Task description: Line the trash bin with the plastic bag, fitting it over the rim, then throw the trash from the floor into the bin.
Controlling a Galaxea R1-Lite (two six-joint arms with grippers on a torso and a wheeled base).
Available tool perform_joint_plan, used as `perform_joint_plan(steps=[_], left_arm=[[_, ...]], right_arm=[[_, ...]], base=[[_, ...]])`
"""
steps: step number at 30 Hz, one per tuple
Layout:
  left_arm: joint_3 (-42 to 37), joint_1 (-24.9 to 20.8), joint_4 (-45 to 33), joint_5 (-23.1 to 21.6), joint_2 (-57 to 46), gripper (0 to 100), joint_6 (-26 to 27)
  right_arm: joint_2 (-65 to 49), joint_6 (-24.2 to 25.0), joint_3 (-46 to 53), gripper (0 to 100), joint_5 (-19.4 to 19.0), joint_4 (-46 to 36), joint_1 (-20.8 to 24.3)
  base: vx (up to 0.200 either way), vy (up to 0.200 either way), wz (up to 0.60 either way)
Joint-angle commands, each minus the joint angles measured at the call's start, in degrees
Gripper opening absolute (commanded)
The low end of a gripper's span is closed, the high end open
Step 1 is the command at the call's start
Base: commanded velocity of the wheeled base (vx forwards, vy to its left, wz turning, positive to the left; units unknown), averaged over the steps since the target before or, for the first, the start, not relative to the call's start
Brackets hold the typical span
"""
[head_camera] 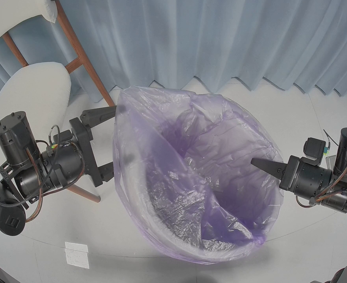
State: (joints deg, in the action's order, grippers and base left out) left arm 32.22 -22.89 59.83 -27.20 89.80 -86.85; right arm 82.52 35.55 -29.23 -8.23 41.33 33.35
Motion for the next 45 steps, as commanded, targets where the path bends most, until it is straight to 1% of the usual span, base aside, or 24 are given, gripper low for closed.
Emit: perform_joint_plan(steps=[1, 5, 7, 11, 12, 17, 21, 24, 26, 29, 33, 40, 45], left_arm=[[0.30, -1.54, 2.75, -0.14, 2.75, 100, -0.61], [0.92, -2.42, 5.65, -0.22, 4.07, 100, -2.19], [1.09, -2.95, 7.93, -0.58, 4.51, 100, -4.38], [0.56, -3.74, 8.90, -1.02, 4.86, 100, -4.65], [0.48, -3.74, 8.72, -1.02, 4.86, 0, -4.65], [0.56, -3.47, 8.90, -1.54, 5.13, 0, -4.82], [0.12, -2.95, 8.99, -1.46, 7.32, 0, -4.30], [-0.32, -1.80, 9.60, -1.46, 9.08, 0, -4.12], [-0.67, -0.31, 11.45, -1.63, 10.40, 0, -4.38], [-1.63, 0.48, 12.15, -1.37, 11.98, 0, -4.30], [-3.74, 1.71, 12.94, -1.46, 12.51, 0, -4.30], [-7.87, 1.71, 15.58, -1.46, 13.12, 0, -4.30], [-8.67, 2.15, 18.22, -0.66, 13.83, 0, -4.30]], right_arm=[[0.27, -0.04, 0.14, 0, -0.03, -0.02, 0.40], [0.27, -0.04, 0.23, 0, -0.03, -0.11, 0.40], [0.36, -0.04, 0.40, 0, -0.03, -0.11, 0.40], [0.98, -0.04, 0.05, 0, -0.03, -0.02, 0.40], [0.98, -0.04, 0.05, 0, -0.03, -0.02, 0.40], [1.07, -0.04, 0.40, 0, -0.03, -0.02, 0.48], [0.98, -0.04, -0.03, 0, -0.03, 0.16, 0.48], [0.80, -0.04, -0.21, 0, -0.03, 0.25, 0.48], [0.54, -0.04, -0.30, 0, -0.03, 0.42, 0.48], [0.10, 0.22, -0.65, 0, -0.03, 0.51, 0.40], [-0.34, 1.89, -1.35, 0, -0.03, 0.60, 0.40], [-0.08, 3.21, -1.97, 0, -0.03, 2.18, 0.31], [-0.08, 3.56, -2.32, 0, -0.03, 2.18, -0.04]], base=[[0.000, 0.000, 0.00], [0.000, 0.000, 0.00], [0.000, 0.000, 0.00], [0.000, 0.000, 0.00], [0.000, 0.000, 0.00], [0.000, 0.000, 0.00], [0.000, 0.000, 0.00], [0.000, 0.000, 0.00], [0.000, 0.000, 0.00], [0.000, 0.000, 0.00], [0.000, 0.000, 0.00], [0.000, 0.000, 0.00], [0.000, 0.000, 0.00]])
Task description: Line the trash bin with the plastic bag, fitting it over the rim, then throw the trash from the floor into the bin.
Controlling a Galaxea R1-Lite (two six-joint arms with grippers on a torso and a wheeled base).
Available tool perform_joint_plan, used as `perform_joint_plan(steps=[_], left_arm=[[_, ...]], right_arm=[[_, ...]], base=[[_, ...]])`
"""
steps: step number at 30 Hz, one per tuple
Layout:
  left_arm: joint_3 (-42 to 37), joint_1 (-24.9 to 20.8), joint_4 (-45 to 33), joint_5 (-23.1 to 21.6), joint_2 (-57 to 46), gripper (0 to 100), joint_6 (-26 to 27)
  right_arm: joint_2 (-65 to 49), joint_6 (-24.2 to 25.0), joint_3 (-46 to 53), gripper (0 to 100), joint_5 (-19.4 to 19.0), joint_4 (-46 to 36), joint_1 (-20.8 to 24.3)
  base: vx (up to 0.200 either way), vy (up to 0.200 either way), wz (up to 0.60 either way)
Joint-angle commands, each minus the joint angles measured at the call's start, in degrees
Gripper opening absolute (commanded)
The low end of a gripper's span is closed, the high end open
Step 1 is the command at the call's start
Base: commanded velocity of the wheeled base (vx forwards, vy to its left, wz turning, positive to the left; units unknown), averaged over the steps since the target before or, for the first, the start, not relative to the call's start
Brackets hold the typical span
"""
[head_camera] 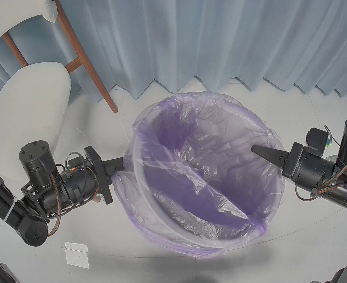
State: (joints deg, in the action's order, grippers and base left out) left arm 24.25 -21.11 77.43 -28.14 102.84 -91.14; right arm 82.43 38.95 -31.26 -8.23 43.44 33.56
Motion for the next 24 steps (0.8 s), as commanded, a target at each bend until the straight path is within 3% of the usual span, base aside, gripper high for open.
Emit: perform_joint_plan(steps=[1, 5, 6, 9, 16, 20, 24], left_arm=[[-0.87, 0.37, 1.23, 0.36, 0.52, 0, -0.01], [-1.40, 0.11, 1.93, -0.08, -0.54, 0, -0.01], [-1.40, 0.11, 1.93, -0.08, -0.54, 100, -0.01], [-1.57, 1.34, 1.93, 0.80, -0.89, 100, 0.08], [-6.23, 10.04, 1.67, 2.47, -9.50, 100, -0.01], [-9.22, 9.34, 0.96, 2.03, -16.97, 100, 0.08], [-11.50, 1.60, -3.34, 0.01, -25.06, 100, 0.52]], right_arm=[[-0.08, 0.16, -0.21, 0, -0.03, 0.07, -0.25], [0.10, 0.16, -0.21, 0, -0.03, -0.02, -0.34], [0.10, 0.16, -0.21, 0, -0.03, -0.02, -0.34], [0.45, 0.07, -0.38, 0, 0.05, -0.28, -0.43], [2.65, -0.28, -2.14, 0, 0.23, -0.81, -2.71], [3.96, -0.19, -2.76, 0, 0.23, -0.81, -3.85], [6.51, 0.25, -4.43, 0, 0.32, -0.98, -3.94]], base=[[0.000, 0.000, 0.00], [0.000, 0.000, 0.00], [0.000, 0.000, 0.00], [0.000, 0.000, 0.00], [0.000, 0.000, 0.00], [0.000, 0.000, 0.00], [0.000, 0.000, 0.00]])
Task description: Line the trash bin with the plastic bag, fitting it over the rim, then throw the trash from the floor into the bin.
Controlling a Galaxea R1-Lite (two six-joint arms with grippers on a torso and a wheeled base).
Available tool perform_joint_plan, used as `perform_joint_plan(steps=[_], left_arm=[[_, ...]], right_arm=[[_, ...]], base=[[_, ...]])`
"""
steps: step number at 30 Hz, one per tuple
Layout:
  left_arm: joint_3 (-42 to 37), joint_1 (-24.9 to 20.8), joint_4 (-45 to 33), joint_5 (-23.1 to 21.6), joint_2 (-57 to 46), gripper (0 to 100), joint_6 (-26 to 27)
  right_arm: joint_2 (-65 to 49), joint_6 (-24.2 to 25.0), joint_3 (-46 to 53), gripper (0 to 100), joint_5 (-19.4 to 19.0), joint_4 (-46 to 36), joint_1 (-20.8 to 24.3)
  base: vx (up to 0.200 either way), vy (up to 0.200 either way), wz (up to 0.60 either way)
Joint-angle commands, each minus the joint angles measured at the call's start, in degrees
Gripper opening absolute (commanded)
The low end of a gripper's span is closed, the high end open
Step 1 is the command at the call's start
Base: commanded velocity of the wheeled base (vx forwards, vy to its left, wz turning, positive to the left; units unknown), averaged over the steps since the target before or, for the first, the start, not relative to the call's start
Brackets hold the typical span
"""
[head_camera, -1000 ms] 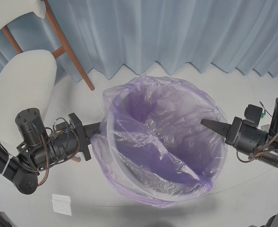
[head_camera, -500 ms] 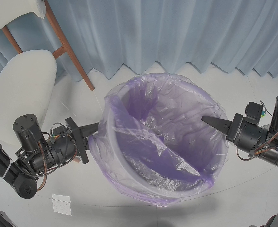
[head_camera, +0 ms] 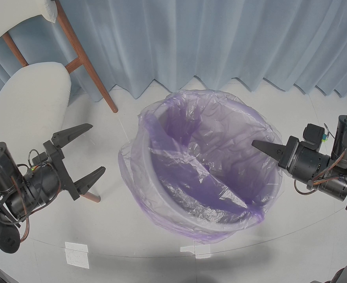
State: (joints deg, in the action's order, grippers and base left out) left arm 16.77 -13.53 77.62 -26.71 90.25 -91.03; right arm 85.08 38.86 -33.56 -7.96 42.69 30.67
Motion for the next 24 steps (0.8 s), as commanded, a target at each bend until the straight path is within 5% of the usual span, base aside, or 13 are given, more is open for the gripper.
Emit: perform_joint_plan(steps=[1, 6, 8, 13, 24], left_arm=[[-4.03, -8.09, -4.84, -1.24, -12.64, 100, 1.12], [-2.45, -12.84, -6.95, 1.57, -7.19, 100, 13.60], [-0.60, -15.56, -6.07, 6.93, -1.57, 100, 19.22], [2.65, -18.99, -5.55, 15.28, 2.65, 100, 20.19], [6.52, -19.52, -4.84, 15.37, 5.82, 100, 17.20]], right_arm=[[4.57, 0.34, -2.39, 0, 0.05, -0.15, -1.05], [8.09, 0.69, -5.37, 0, 1.81, -0.15, -0.96], [10.02, 2.18, -7.57, 0, 4.80, -0.15, -0.96], [11.16, 7.02, -9.59, 0, 7.35, -0.15, -1.05], [10.81, 10.27, -9.59, 0, 7.78, -0.15, -0.96]], base=[[0.000, 0.000, 0.00], [0.000, 0.000, 0.00], [0.000, 0.000, 0.00], [0.000, 0.000, 0.00], [0.000, 0.000, 0.00]])
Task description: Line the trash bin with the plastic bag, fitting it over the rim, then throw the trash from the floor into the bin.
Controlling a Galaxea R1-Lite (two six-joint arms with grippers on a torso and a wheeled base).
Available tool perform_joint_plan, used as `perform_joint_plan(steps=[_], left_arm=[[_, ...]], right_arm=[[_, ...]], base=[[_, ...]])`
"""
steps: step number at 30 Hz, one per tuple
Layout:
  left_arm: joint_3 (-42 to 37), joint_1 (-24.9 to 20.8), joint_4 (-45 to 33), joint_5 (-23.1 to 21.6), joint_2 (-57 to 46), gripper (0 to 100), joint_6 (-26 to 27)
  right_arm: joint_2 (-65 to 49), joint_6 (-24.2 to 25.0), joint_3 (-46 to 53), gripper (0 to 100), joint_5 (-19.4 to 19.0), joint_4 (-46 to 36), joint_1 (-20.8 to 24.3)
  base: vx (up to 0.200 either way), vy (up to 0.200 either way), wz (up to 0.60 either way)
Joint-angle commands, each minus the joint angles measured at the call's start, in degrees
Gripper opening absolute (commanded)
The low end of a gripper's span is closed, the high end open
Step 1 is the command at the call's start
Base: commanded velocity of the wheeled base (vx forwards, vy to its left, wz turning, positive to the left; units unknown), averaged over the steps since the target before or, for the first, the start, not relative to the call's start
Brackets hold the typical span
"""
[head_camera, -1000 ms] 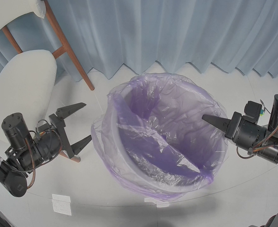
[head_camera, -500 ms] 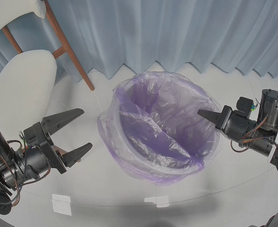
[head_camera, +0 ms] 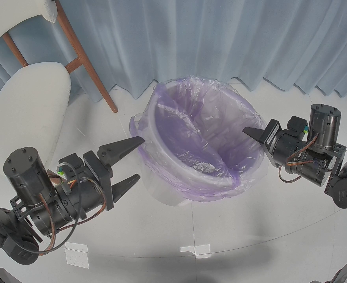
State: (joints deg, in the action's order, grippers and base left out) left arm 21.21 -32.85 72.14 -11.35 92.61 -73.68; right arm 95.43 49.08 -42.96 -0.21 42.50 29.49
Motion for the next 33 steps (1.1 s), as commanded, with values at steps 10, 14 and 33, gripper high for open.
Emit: perform_joint_plan(steps=[10, 14, 33], left_arm=[[4.72, -0.46, 2.74, 0.10, 6.44, 0, -1.11], [4.63, -0.28, 2.74, 0.10, 6.35, 0, -2.70], [-4.25, 3.41, 2.65, 0.19, 7.14, 0, -0.68]], right_arm=[[-0.42, 0.05, 0.51, 0, 0.03, 0.04, 0.31], [-0.51, 0.05, 0.51, 0, 0.03, 0.04, 0.31], [-1.38, 4.45, -0.72, 0, 0.12, 0.04, -0.05]], base=[[0.000, 0.000, 0.00], [0.000, 0.000, 0.00], [0.000, 0.000, 0.00]])
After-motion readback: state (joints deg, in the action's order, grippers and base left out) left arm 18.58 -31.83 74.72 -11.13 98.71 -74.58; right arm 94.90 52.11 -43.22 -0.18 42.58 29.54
